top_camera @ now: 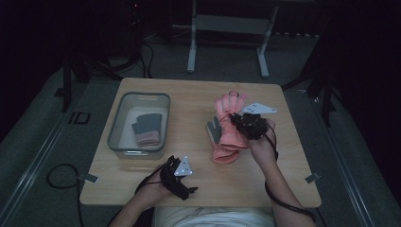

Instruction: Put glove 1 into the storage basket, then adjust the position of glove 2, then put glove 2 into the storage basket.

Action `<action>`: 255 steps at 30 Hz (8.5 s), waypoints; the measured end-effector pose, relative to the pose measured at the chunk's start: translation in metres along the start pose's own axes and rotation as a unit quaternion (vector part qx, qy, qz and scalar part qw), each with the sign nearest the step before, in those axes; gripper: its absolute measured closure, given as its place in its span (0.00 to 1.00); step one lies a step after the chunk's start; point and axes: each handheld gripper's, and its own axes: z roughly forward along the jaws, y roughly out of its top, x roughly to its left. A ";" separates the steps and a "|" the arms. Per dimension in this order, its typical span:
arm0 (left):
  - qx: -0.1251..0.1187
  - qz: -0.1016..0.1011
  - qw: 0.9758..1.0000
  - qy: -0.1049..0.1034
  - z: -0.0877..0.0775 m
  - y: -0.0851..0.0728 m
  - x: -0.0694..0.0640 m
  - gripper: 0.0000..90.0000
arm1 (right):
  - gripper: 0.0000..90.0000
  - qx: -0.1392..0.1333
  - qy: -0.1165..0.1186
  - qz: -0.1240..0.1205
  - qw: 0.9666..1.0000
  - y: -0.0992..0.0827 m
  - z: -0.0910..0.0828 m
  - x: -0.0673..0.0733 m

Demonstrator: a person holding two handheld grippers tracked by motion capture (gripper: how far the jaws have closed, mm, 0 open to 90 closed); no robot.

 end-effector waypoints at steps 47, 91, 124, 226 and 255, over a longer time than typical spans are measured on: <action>0.003 -0.005 1.000 -0.002 0.002 0.000 0.001 0.02 | 0.63 0.028 0.026 0.007 0.999 -0.023 0.029 -0.005; -0.042 -0.147 0.986 0.068 0.032 0.132 0.099 0.39 | 0.61 0.053 0.056 0.012 0.997 -0.034 0.048 -0.034; 0.023 -0.285 0.955 -0.085 0.085 0.101 0.128 0.88 | 0.75 0.127 0.090 0.093 0.983 -0.071 0.076 -0.036; 0.130 -0.349 0.926 0.068 -0.117 -0.016 0.227 0.79 | 0.49 0.065 0.206 0.063 0.974 0.060 0.205 0.140; 0.020 -0.371 0.917 0.142 -0.140 -0.034 0.231 0.15 | 0.16 0.005 0.221 0.053 0.974 0.062 0.155 0.092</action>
